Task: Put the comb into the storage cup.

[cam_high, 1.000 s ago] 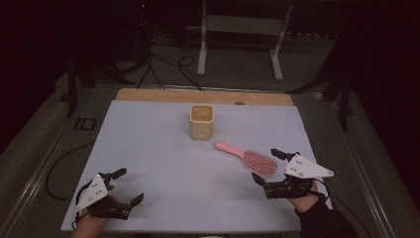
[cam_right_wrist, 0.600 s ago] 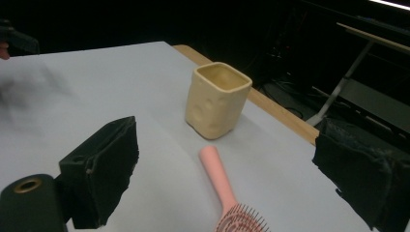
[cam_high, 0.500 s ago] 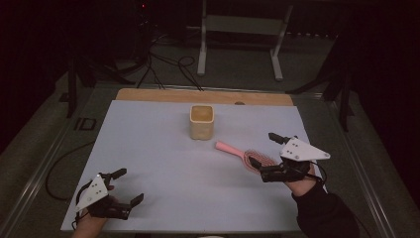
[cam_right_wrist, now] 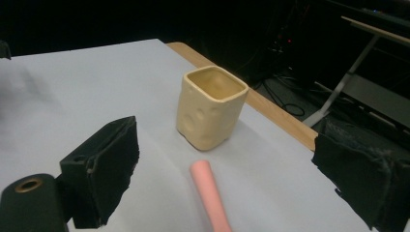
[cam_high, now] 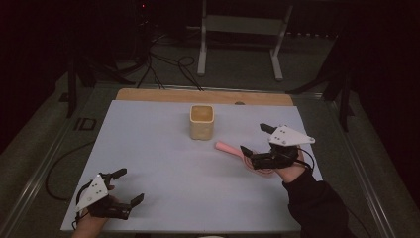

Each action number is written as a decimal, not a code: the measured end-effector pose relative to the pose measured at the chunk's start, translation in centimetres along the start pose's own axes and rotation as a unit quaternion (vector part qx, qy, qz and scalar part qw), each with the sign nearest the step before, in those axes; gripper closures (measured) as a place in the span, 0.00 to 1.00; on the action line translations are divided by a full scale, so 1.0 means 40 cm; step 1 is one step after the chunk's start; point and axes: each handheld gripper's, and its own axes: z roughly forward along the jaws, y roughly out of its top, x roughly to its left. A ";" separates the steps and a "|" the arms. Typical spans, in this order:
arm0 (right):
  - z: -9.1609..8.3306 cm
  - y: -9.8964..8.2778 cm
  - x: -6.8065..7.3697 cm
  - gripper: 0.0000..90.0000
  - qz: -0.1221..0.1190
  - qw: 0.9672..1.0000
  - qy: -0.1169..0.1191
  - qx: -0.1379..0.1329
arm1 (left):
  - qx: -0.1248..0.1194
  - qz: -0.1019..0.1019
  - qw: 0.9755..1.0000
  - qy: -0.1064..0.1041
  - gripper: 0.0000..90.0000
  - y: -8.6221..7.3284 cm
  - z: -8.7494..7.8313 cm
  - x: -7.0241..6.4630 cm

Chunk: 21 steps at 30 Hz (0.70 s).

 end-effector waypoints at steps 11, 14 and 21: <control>0.090 -0.012 -0.028 0.10 0.017 1.000 0.004 0.017 | 0.001 0.001 1.000 -0.001 0.00 0.000 0.000 0.000; 0.116 -0.020 -0.037 0.10 0.026 0.999 0.004 0.026 | 0.001 0.004 1.000 -0.002 0.00 0.001 0.001 -0.001; 0.163 -0.036 -0.050 0.10 0.041 0.998 0.004 0.041 | 0.001 0.003 1.000 -0.003 0.00 0.000 -0.002 -0.001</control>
